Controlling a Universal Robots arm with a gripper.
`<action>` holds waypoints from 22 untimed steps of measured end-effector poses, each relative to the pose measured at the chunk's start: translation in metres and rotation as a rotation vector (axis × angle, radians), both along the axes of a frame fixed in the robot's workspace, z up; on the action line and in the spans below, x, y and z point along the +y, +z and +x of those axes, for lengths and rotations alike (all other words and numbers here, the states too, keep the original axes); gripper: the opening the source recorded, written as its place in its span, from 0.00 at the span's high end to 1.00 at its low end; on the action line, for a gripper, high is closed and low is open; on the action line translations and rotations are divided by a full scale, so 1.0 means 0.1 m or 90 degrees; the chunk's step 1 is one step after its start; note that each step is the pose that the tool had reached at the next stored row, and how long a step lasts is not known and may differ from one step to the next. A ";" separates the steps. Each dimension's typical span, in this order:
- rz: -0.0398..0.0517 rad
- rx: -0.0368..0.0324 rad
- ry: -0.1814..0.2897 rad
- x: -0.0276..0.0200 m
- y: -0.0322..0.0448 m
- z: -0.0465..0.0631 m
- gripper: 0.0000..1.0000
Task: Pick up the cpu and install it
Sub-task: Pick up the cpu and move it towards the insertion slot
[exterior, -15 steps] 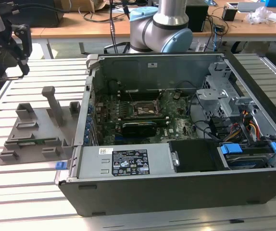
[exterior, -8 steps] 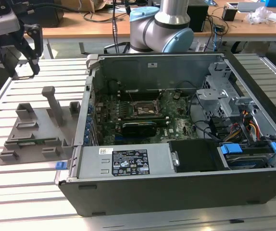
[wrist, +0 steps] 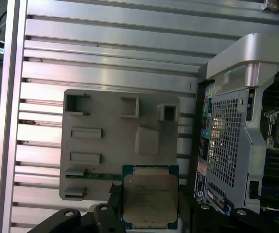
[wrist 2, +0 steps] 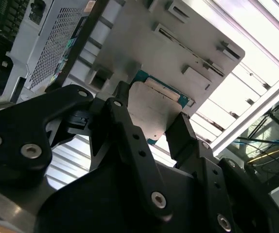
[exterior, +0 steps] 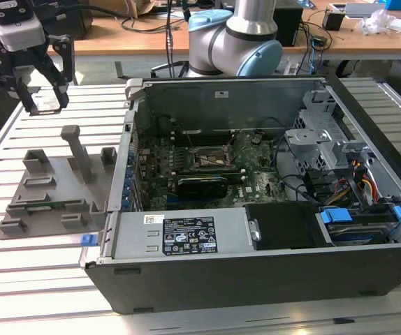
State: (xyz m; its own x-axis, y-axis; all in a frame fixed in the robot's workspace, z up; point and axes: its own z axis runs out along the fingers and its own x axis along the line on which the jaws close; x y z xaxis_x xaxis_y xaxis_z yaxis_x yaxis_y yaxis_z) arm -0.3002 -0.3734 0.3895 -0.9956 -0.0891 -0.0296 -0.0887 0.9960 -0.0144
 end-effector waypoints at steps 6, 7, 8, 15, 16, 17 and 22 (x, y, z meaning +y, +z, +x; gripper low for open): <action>0.0000 0.0000 0.000 0.000 0.000 0.16 0.45; 0.0000 0.0000 0.000 0.000 0.000 0.19 0.45; 0.0000 0.0000 0.000 0.000 0.000 0.20 0.45; 0.0000 0.0000 0.000 0.000 0.000 0.42 0.45; 0.0000 0.0000 0.000 0.000 0.000 0.44 0.45; 0.0000 0.0000 0.000 0.000 0.000 0.46 0.45; 0.0001 0.0000 0.000 0.000 0.000 0.60 0.45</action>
